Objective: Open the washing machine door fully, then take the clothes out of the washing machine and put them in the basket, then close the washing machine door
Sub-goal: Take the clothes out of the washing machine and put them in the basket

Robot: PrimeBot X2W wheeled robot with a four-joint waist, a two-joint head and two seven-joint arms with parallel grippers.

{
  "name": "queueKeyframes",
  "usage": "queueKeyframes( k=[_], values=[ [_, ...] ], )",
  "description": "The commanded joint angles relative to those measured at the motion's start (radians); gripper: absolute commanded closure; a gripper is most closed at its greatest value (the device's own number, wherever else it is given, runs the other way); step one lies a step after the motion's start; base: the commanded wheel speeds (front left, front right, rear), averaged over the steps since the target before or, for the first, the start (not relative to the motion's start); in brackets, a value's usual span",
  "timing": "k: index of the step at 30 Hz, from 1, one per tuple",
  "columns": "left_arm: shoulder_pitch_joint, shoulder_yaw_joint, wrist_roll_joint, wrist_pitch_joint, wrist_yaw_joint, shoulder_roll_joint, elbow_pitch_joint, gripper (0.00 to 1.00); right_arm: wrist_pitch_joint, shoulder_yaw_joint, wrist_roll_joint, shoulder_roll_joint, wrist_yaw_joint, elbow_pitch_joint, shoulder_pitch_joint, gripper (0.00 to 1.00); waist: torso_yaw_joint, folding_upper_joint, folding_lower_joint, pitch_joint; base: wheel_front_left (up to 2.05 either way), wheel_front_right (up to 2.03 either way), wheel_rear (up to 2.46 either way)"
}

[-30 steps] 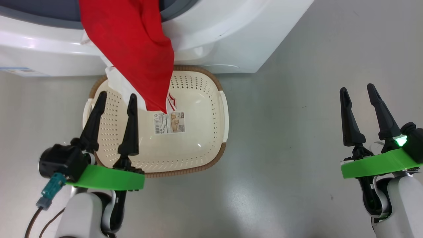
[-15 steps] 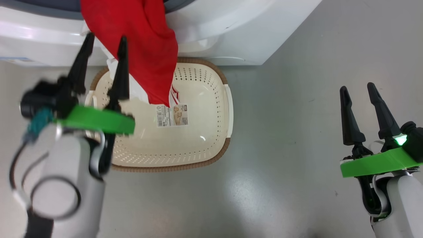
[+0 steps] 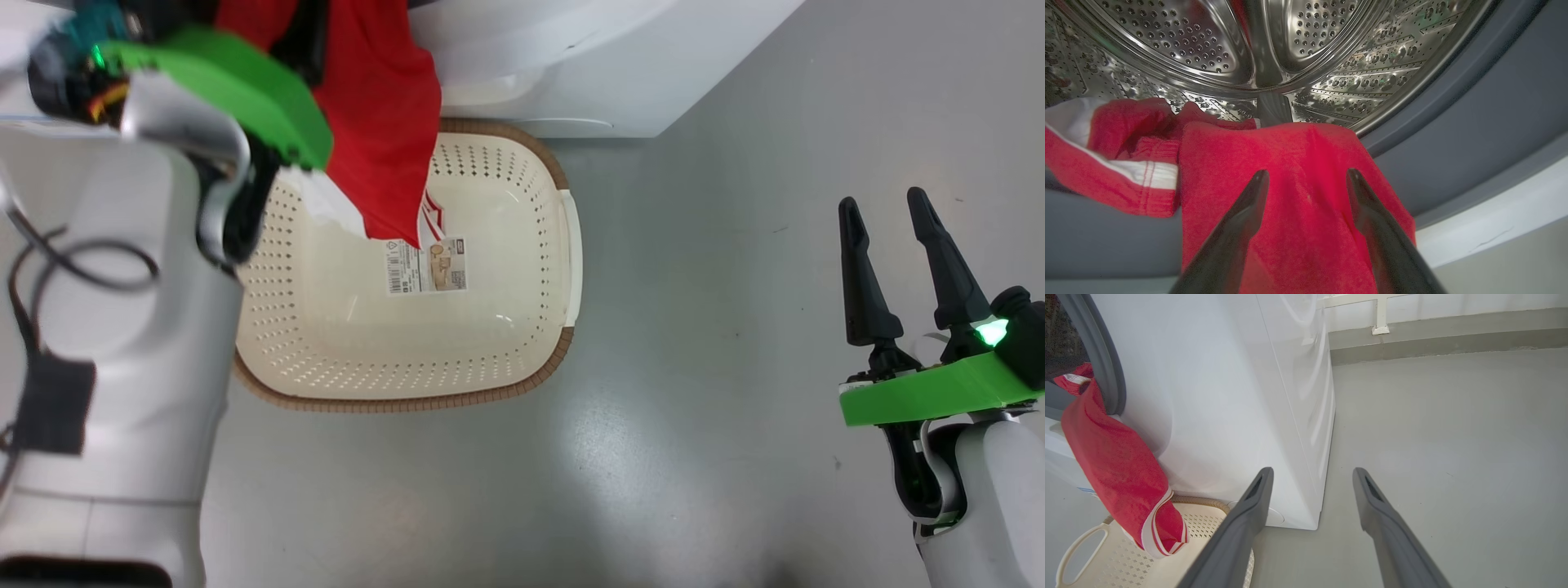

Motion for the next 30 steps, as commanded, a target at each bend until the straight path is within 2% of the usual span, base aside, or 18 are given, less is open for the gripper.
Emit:
queueKeyframes(
  k=[1,6,10,15,21,22,23,24,25,26,28,30],
  values=[
    [-0.029,0.013,-0.026,0.017,-0.005,0.030,-0.004,0.00,-0.006,0.019,-0.005,-0.001,0.007,-0.024,0.003,0.00,-0.003,-0.0001,0.0000,0.003,0.00,0.00,0.00],
    [-0.121,-0.021,-0.090,0.094,-0.005,0.027,0.092,0.00,-0.006,0.027,-0.003,0.004,0.007,-0.022,-0.006,0.00,-0.012,-0.0001,0.0000,0.011,0.00,0.00,0.00],
    [-0.172,-0.033,-0.104,0.113,-0.006,0.039,0.178,0.00,-0.006,0.035,-0.001,0.009,0.007,-0.020,-0.014,0.00,-0.025,-0.0001,0.0000,0.016,0.00,0.00,0.00],
    [-0.217,-0.059,-0.085,0.097,-0.006,0.063,0.277,0.00,-0.006,0.039,0.002,0.013,0.007,-0.020,-0.017,0.00,-0.041,-0.0001,0.0000,0.018,0.00,0.00,0.00],
    [-0.243,-0.084,-0.087,0.073,-0.006,0.064,0.348,0.00,-0.006,0.039,0.003,0.016,0.007,-0.021,-0.014,0.00,-0.048,-0.0001,0.0000,0.016,0.00,0.00,0.00],
    [-0.247,-0.089,-0.087,0.063,-0.006,0.065,0.358,0.11,-0.006,0.039,0.003,0.016,0.007,-0.021,-0.014,0.00,-0.048,-0.0001,0.0000,0.016,0.00,0.00,0.00],
    [-0.251,-0.093,-0.089,0.055,-0.006,0.065,0.368,0.32,-0.006,0.038,0.003,0.016,0.007,-0.021,-0.013,0.00,-0.048,-0.0001,0.0000,0.015,0.00,0.00,0.00],
    [-0.255,-0.099,-0.090,0.050,-0.006,0.064,0.379,0.60,-0.006,0.038,0.003,0.016,0.007,-0.021,-0.013,0.00,-0.049,-0.0001,0.0000,0.015,0.00,0.00,0.00],
    [-0.257,-0.105,-0.093,0.046,-0.006,0.064,0.388,0.71,-0.006,0.038,0.002,0.016,0.007,-0.021,-0.014,0.00,-0.049,-0.0001,0.0000,0.014,0.00,0.00,0.00],
    [-0.260,-0.110,-0.094,0.040,-0.006,0.064,0.398,0.75,-0.006,0.038,0.002,0.016,0.007,-0.021,-0.014,0.00,-0.049,-0.0001,0.0000,0.013,0.00,0.00,0.00],
    [-0.266,-0.122,-0.096,0.029,-0.006,0.064,0.416,0.93,-0.006,0.039,0.002,0.016,0.007,-0.021,-0.014,0.00,-0.048,-0.0001,0.0000,0.011,0.00,0.00,0.00],
    [-0.271,-0.129,-0.100,0.012,-0.006,0.064,0.429,0.98,-0.006,0.040,0.001,0.015,0.007,-0.022,-0.013,0.00,-0.047,-0.0001,0.0000,0.010,0.00,0.00,0.00]
  ],
)
